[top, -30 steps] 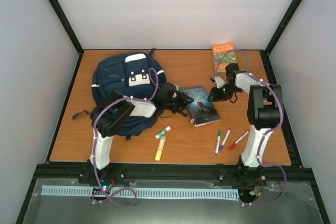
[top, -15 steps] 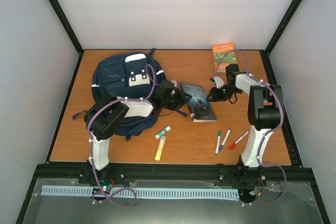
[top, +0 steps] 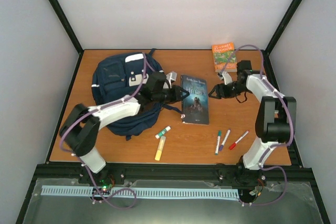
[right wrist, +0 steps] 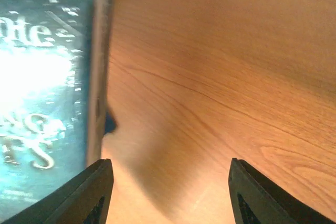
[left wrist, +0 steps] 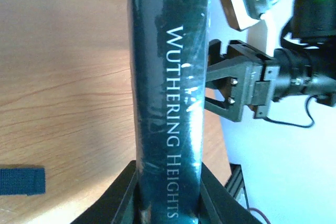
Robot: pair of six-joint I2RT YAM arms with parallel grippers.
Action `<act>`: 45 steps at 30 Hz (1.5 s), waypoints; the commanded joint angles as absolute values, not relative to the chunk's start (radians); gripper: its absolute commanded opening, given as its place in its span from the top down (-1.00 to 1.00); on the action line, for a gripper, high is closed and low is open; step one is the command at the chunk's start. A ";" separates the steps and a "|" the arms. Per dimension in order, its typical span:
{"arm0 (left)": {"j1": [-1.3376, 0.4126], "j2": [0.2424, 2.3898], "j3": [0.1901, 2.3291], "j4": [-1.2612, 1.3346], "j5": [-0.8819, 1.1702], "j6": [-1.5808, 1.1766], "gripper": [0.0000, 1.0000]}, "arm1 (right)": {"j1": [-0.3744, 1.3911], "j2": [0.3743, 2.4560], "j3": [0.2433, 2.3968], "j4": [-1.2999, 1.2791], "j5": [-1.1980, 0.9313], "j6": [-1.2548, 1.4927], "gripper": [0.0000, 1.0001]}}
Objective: Pack the student bag
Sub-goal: Pick up the book from the center of the board.
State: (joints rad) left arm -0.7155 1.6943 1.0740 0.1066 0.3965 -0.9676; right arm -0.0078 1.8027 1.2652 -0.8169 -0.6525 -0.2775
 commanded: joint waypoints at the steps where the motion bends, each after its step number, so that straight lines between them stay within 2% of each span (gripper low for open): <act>1: -0.683 1.496 1.157 0.030 0.445 -0.781 0.98 | -0.021 1.655 1.284 -0.874 -0.829 -0.353 -0.25; 6: -0.626 1.339 1.056 0.059 0.498 -0.791 0.98 | -0.021 1.530 1.274 -0.894 -1.053 -0.402 -0.48; 7: -0.618 1.309 1.041 0.078 0.516 -0.794 0.98 | -0.021 1.521 1.275 -0.904 -1.098 -0.408 -0.56; 12: -0.608 1.190 0.987 0.120 0.539 -0.785 0.98 | -0.020 1.520 1.276 -0.981 -1.330 -0.472 -0.72; 13: -0.606 1.173 0.984 0.128 0.534 -0.787 0.98 | -0.019 1.523 1.269 -0.988 -1.372 -0.479 -0.83; 16: -0.605 1.138 0.976 0.166 0.525 -0.807 0.98 | -0.001 1.544 1.265 -1.027 -1.471 -0.526 -0.86; 19: -0.604 1.133 0.968 0.218 0.527 -0.846 0.98 | 0.040 1.589 1.306 -1.189 -1.478 -0.682 -0.92; 23: -0.604 1.151 0.955 0.297 0.539 -0.909 0.98 | 0.071 1.625 1.310 -1.256 -1.511 -0.750 -0.94; 28: -0.604 1.158 0.945 0.357 0.516 -0.941 0.98 | 0.086 1.614 1.280 -1.260 -1.556 -0.758 -0.88; 33: -0.602 1.183 0.941 0.384 0.481 -0.949 0.98 | 0.108 1.558 1.215 -1.140 -1.591 -0.618 -0.66; 38: -0.595 1.212 0.933 0.431 0.474 -0.955 0.98 | 0.115 1.502 1.159 -1.035 -1.643 -0.489 -0.35; 45: -0.579 1.275 0.930 0.470 0.491 -0.960 0.98 | 0.114 1.450 1.116 -0.944 -1.690 -0.378 -0.06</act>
State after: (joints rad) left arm -0.5953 1.2526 0.8974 0.3058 0.5041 -0.9554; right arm 0.1062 1.4998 1.1347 -1.0203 -1.5211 -0.4576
